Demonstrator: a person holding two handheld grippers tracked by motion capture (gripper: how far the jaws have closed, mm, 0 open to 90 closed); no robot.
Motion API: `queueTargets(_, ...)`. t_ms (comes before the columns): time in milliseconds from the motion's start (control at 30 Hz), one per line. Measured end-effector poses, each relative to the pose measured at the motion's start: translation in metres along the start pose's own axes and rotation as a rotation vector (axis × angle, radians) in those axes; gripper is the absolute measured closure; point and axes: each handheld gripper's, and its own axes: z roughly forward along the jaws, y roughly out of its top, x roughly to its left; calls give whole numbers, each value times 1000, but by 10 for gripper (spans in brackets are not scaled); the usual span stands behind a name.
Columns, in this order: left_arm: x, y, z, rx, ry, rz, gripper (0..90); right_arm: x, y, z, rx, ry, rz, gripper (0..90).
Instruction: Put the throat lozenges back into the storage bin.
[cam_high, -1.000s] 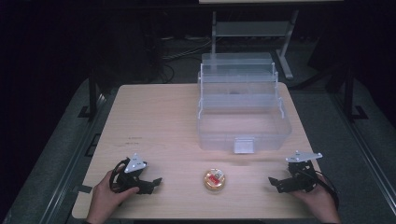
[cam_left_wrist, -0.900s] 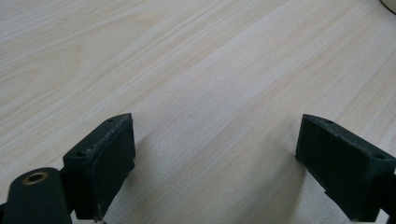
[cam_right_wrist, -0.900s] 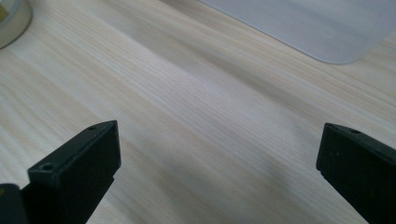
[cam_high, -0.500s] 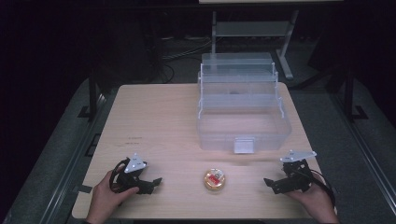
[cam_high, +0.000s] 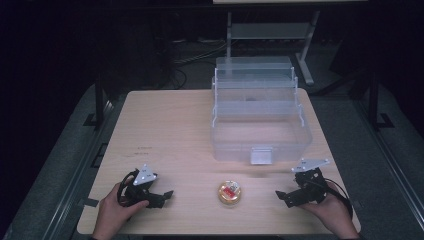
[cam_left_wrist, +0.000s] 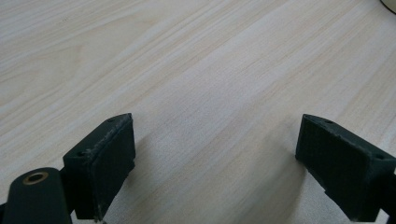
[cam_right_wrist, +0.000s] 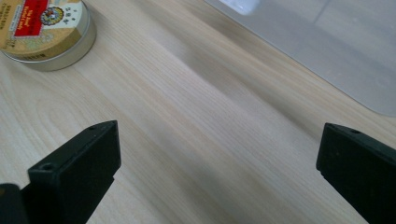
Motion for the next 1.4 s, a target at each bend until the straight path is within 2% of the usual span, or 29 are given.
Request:
queueTargets(633, 0, 0, 0, -3, -1, -4, 112, 16, 26, 6, -3, 55, -49, 0)
queueTargets(1400, 0, 0, 0, -4, -1, -5, 112, 32, 47, 14, 9, 98, -109, 0)
